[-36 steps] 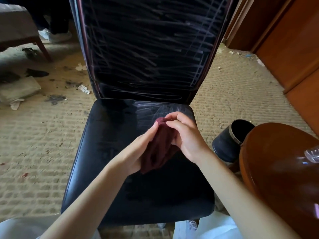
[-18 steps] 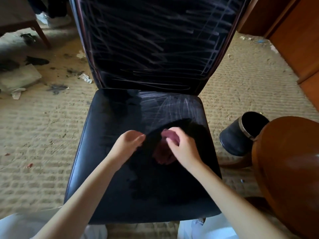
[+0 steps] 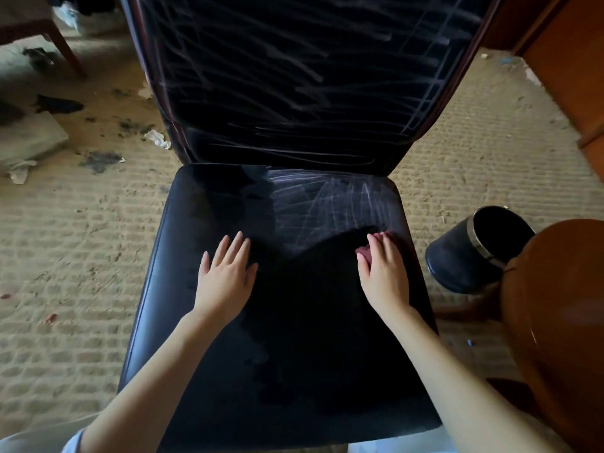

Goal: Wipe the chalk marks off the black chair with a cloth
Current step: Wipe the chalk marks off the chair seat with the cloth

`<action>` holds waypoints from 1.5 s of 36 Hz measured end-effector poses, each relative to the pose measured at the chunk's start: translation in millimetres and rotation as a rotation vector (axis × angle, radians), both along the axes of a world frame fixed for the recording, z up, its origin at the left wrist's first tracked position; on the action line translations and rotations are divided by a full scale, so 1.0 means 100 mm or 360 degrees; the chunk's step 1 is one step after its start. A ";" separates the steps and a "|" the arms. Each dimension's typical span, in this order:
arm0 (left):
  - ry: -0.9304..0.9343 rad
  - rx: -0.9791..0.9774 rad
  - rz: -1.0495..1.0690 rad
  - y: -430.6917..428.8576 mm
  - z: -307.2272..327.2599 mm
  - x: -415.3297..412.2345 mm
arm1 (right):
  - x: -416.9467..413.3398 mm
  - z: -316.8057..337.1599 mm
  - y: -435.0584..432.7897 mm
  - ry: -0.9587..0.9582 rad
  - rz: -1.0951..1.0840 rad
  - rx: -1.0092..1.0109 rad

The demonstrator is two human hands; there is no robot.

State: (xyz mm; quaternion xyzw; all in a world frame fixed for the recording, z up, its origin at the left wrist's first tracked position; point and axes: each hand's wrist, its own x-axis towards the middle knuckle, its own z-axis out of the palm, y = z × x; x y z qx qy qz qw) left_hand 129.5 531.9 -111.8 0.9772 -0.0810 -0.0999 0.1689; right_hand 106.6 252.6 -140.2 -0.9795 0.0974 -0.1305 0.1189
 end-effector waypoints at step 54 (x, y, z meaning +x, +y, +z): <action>-0.0451 0.0136 -0.0017 0.12 -0.31 0.19 | 0.30 0.06 0.52 0.0382 -0.0022 0.0210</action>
